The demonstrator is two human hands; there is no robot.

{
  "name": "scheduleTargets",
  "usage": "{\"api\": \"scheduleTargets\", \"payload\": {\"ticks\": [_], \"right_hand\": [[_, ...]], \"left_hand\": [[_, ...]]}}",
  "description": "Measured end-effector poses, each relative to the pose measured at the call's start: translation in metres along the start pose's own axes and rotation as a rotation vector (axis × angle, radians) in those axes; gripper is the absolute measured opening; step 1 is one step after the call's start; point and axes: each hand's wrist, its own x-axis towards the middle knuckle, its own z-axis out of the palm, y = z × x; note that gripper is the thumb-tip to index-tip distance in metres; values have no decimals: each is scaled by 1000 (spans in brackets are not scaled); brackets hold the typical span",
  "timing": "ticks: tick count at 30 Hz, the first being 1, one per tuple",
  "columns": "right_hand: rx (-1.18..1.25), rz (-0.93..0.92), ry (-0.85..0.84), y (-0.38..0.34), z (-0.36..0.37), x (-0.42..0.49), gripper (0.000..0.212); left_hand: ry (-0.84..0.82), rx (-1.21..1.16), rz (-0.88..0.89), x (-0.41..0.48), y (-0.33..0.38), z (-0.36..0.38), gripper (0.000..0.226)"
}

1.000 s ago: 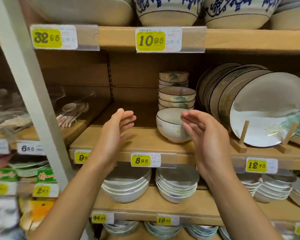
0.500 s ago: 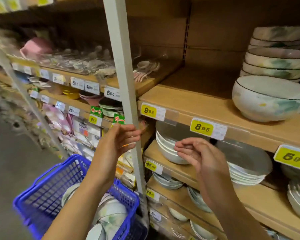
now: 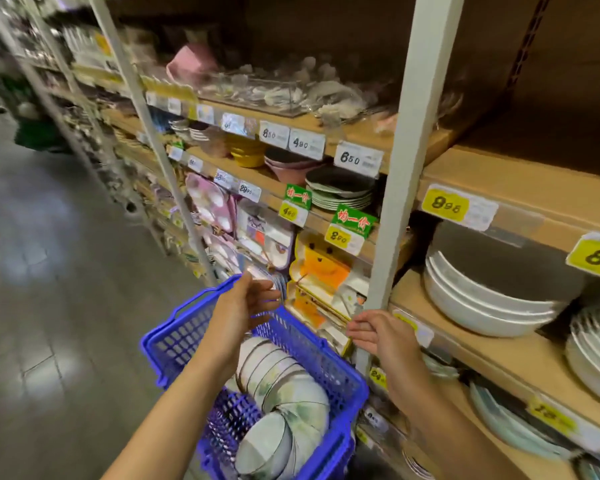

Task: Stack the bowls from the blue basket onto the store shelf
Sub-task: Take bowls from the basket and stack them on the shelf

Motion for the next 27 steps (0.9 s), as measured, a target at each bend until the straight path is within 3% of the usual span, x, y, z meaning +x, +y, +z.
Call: {"api": "scheduleTargets", "payload": {"ticks": [4,10,15,20,24,27], "right_hand": [[-27,84,45,34,42,16,31],[-59,221,230,95,97,38,23],[-288,420,286,161,120,36,24],[-914,533,119,209,129,23,23],[-1130,607,-7,238,134,11,30],[-1175,662,-18,256,136,3,30]], "left_hand": [[-11,37,-82,45,-23,-37,41],[-195,237,-209,109,-65,-74,39],[-355,436,-335,144,-121,-97,31],[-466,722,-452,161,-186,-109,17],[-618,990,-496,154,-235,-116,27],[-826,1141,-497,146,-264,-116,38]]}}
